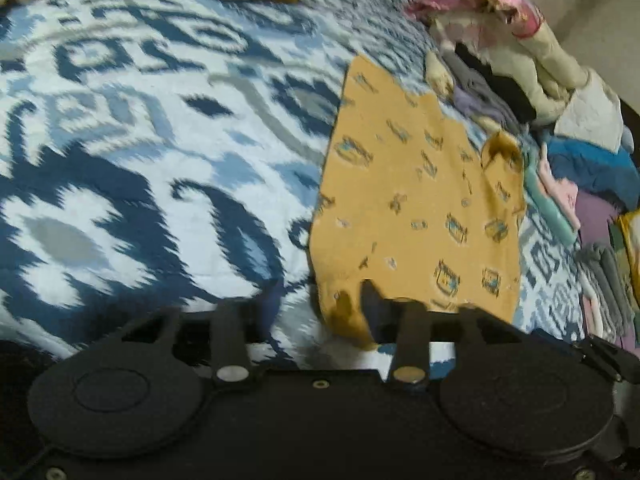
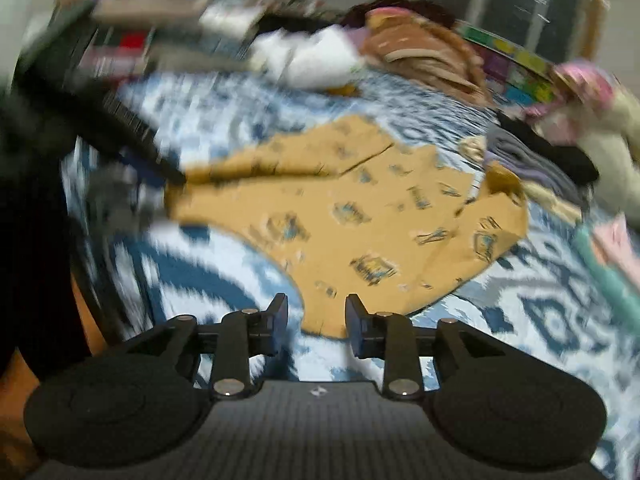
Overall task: Fold clothes
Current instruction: 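Lay the yellow garment flat on the bed and open both grippers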
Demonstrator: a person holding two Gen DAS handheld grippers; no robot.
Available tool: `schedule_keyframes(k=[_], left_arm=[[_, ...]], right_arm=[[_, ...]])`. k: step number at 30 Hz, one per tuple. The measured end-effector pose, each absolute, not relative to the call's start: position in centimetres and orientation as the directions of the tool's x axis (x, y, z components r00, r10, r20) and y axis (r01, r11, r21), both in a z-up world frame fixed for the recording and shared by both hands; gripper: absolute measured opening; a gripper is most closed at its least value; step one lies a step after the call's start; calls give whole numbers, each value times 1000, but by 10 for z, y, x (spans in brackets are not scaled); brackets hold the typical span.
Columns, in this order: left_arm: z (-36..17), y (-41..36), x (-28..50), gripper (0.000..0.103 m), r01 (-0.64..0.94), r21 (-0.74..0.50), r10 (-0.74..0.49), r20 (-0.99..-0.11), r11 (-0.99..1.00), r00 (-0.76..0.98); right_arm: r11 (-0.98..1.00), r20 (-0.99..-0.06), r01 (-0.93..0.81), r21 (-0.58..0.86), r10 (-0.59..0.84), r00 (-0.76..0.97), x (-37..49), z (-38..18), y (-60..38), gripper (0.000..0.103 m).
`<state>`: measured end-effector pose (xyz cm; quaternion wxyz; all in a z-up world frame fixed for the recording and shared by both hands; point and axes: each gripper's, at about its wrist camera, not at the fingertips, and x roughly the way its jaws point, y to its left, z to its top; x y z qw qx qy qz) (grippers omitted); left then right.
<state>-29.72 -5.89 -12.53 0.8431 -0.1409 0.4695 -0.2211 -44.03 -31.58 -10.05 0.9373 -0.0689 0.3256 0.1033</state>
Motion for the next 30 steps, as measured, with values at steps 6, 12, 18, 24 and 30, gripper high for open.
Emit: schedule_keyframes(k=[6,12,18,24,30], left_arm=[[-110,-67,-299,49,265,-407,-486,-713,874,507],[-110,-73,-289,49,268,-403,-484,-710,875,512],[-89,-95,-252,49,308,-344,-462,-685,887,564],[-81,-132,-198,49,363,-269,-443,-678,892,586],[-81,-170,-136,49,418,-235,-454,-687,878,568]], right_arm=[[939,-514,36,341,155,844,-426,-109,-387,37],[810,-458,171,560,131,879,-421,-145,-446,44],[809,-377,143,570,103,920,-414,-148,-448,46],[924,-351,-25,382,170,921,-400,-137,-400,46],[947,-392,-103,303,222,893,-386,-137,-372,53]])
